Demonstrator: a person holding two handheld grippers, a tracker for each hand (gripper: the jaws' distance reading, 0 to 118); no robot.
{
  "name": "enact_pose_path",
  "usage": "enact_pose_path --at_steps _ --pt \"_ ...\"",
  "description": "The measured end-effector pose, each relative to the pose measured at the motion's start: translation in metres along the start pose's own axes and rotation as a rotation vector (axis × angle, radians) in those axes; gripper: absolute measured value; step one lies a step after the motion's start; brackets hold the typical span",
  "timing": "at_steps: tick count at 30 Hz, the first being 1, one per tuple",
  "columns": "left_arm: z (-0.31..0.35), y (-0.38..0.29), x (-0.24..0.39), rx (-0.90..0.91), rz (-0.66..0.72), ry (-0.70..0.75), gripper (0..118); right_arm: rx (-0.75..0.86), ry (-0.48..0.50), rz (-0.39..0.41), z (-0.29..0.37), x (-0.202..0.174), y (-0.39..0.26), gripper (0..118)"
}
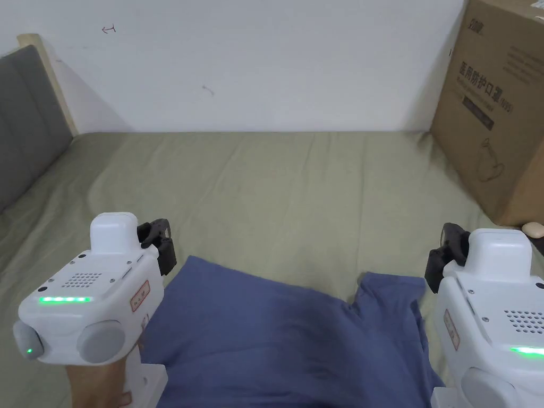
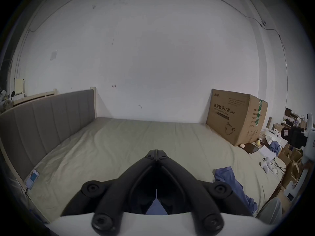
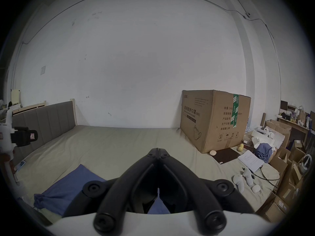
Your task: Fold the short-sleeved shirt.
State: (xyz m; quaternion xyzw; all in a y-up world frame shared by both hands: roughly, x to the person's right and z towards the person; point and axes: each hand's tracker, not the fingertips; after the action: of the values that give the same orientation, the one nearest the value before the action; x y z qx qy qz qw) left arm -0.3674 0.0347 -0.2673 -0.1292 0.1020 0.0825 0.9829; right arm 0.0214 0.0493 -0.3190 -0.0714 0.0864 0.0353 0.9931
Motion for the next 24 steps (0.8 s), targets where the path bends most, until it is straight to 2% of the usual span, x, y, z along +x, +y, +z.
enact_pose_path --at_steps 6,13,14,17,18,24 --pt "-0.098 -0.003 -0.022 -0.229 0.056 -0.04 0 -0.043 -0.018 -0.001 -0.038 0.007 -0.011 0" --pt "-0.232 -0.033 -0.045 -0.536 0.061 -0.011 3 -0.11 -0.051 0.016 -0.092 0.019 -0.03 0" --pt "-0.249 -0.04 -0.048 -0.582 0.058 -0.014 18 -0.124 -0.06 0.019 -0.098 0.021 -0.034 0" --pt "-0.293 -0.066 -0.055 -0.745 0.05 0.055 93 -0.162 -0.077 0.02 -0.113 0.027 -0.047 0" --pt "-0.302 -0.075 -0.058 -0.764 0.038 0.06 100 -0.173 -0.079 0.021 -0.116 0.03 -0.051 0" --pt "-0.336 -0.109 -0.067 -0.82 -0.085 0.109 100 -0.244 -0.109 0.035 -0.123 0.046 -0.077 0"
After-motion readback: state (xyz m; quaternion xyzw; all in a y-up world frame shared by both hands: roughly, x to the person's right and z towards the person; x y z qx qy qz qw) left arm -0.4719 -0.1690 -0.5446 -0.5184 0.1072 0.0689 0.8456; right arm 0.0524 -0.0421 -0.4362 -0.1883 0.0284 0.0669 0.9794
